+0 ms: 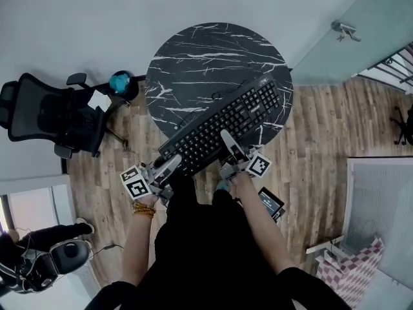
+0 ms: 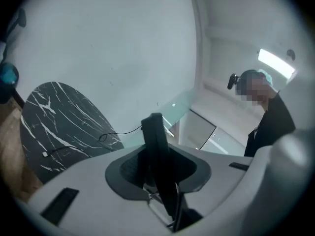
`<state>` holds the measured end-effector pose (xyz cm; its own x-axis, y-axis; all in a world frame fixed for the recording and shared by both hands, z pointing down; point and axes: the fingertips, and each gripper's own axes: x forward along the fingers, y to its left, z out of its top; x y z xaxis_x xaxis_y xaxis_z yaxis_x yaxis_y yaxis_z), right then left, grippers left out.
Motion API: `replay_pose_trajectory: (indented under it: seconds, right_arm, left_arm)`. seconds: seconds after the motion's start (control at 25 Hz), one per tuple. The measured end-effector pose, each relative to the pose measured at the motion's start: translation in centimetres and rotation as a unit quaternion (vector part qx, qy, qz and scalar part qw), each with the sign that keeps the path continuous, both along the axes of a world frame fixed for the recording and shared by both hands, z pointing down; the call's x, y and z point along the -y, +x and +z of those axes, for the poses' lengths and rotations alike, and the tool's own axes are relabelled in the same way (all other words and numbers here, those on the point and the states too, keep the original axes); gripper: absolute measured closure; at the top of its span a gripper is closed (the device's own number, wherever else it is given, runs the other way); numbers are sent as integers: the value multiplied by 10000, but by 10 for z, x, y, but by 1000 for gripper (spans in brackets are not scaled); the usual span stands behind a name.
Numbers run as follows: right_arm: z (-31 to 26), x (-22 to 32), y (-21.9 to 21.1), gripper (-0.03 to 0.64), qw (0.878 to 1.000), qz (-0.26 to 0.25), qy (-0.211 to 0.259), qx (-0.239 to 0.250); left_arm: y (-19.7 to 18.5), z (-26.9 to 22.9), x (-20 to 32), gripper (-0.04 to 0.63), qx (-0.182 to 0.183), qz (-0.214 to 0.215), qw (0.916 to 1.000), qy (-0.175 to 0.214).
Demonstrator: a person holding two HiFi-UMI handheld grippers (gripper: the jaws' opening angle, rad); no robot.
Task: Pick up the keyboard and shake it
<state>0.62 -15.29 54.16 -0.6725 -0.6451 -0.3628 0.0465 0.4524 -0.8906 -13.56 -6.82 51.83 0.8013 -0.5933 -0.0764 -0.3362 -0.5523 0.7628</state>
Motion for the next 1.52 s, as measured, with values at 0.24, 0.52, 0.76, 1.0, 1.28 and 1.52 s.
replay_pose_trajectory:
  seconds: [0.24, 0.52, 0.76, 1.0, 1.28, 1.52]
  right_arm:
    - [25, 2, -14, 514, 9980, 72, -551, -288]
    - [36, -4, -24, 514, 9962, 14, -648, -575]
    - [76, 21, 42, 532, 9814, 1138, -1358, -738]
    - [139, 7, 52, 525, 9541, 1622, -2323, -968]
    - [181, 10, 39, 523, 9346, 1680, -2770, -1467]
    - [215, 16, 34, 523, 9074, 1777, -3316, -1873]
  left_arm:
    - [-9, 32, -6, 451, 1002, -308, 9935, -448]
    - [-24, 63, -31, 423, 1228, -132, 9883, -900]
    - [-70, 70, -50, 405, 2728, -389, 9610, -216]
    - [-55, 42, 1, 405, 2690, -1437, 9505, 595]
    - [-3, 32, 16, 407, 2547, -1039, 9572, 903]
    - [-1, 47, -1, 408, 2686, -701, 9575, 783]
